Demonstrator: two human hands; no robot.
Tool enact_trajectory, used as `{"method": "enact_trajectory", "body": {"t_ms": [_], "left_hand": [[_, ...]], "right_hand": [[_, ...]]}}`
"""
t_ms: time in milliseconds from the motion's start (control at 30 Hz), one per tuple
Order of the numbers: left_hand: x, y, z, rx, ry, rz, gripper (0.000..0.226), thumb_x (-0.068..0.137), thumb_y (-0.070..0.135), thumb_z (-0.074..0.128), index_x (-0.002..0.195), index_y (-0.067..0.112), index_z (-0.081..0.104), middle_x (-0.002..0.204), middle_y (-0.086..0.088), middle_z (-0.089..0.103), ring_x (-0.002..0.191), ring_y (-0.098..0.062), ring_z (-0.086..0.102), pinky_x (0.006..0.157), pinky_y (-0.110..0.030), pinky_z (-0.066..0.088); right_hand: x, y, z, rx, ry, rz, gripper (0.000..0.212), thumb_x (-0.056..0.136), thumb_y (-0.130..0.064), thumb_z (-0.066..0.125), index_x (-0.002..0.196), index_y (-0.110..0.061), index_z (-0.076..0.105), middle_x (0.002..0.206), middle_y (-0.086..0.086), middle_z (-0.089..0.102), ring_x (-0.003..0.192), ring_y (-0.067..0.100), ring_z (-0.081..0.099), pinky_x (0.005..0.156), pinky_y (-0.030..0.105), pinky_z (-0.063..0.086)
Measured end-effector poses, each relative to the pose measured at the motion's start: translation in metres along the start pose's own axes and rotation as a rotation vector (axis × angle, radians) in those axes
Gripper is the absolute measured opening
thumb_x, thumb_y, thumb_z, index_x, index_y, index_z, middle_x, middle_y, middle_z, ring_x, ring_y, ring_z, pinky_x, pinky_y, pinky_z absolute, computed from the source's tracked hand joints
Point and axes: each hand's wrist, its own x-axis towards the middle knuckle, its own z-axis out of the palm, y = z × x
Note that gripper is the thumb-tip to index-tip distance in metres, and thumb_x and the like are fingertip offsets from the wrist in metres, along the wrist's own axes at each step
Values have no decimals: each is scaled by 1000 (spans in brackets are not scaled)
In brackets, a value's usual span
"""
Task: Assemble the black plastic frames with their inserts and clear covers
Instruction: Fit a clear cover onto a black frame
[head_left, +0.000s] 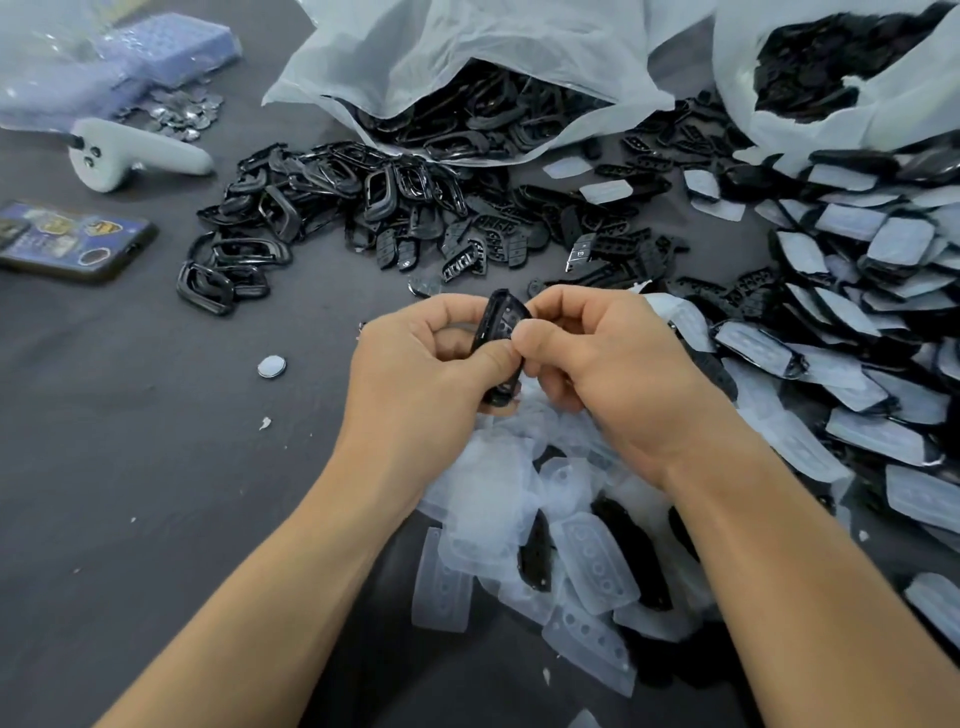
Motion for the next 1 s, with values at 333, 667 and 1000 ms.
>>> {"method": "enact_trajectory", "body": {"t_ms": [333,667,1000], "left_hand": [[-4,6,-8,-78,-102,-53,23,75,5,63,90,13,78,79,-17,79,72,-28,77,56,-30,61],[-1,3,-6,265,6,113,23,94,10,72,75,23,76,63,1,75,56,-14,66,53,-29,54],[5,7,-24,96,52,67,27,84,-6,73,88,20,79,82,-7,81,73,-21,77,68,-33,62]], "right_hand": [[0,3,8,-227,237,-122,8,73,-23,75,65,-22,72,54,-5,66,42,3,49,51,23,36],[-7,0,4,-338,167,-126,6,63,-19,76,65,-19,70,57,5,66,52,14,51,55,33,40],[-7,-4,-2,-417,321,-262,14,84,-13,72,80,-25,77,66,-8,72,55,8,65,53,24,52]]}}
